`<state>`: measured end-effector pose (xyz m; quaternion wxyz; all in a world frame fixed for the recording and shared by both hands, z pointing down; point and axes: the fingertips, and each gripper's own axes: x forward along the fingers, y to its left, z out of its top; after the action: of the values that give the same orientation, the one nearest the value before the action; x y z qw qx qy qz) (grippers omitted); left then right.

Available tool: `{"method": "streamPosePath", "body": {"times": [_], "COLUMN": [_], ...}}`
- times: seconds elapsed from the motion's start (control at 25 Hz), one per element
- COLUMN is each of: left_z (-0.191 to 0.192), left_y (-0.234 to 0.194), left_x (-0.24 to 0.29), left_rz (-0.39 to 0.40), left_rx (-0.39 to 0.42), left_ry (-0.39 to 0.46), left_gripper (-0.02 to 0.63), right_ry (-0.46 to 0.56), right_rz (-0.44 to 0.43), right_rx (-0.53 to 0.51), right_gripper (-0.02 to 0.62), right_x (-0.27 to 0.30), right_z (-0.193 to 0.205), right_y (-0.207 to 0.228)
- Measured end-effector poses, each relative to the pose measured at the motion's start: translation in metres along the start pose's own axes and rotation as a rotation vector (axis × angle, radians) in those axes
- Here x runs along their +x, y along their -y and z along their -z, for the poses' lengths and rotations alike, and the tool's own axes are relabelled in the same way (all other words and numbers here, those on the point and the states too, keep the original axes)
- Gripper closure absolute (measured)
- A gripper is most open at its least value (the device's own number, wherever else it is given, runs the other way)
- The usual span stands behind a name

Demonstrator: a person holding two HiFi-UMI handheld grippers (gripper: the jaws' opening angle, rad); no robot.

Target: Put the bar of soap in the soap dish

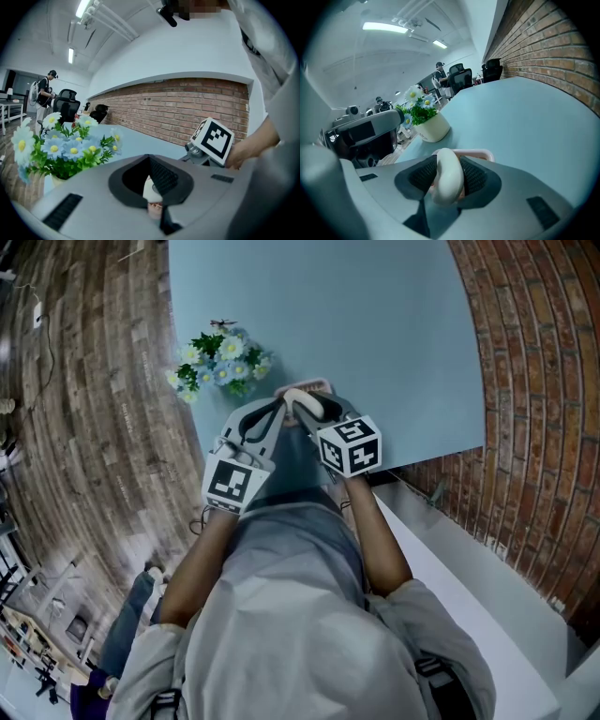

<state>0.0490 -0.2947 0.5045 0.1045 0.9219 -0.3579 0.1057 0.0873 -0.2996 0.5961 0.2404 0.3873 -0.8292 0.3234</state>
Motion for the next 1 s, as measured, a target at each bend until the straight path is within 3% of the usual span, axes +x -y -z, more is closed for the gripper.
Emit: {"method": "streamPosePath", "body": {"times": [0.68, 1.0], "left_z": [0.003, -0.001], "left_y": [0.001, 0.008], "left_x": [0.006, 0.007], "left_rz": [0.043, 0.085], "left_rx": [-0.035, -0.033], "left_ry": [-0.007, 0.014], "left_gripper": [0.603, 0.603], "right_ry": [-0.049, -0.018], "right_rz": [0.093, 0.087], "right_rx": [-0.184, -0.126], "right_gripper": [0.416, 0.416], "right_x": [-0.001, -0.004], "right_z": [-0.006, -0.012], "right_y": [0.005, 0.012]}}
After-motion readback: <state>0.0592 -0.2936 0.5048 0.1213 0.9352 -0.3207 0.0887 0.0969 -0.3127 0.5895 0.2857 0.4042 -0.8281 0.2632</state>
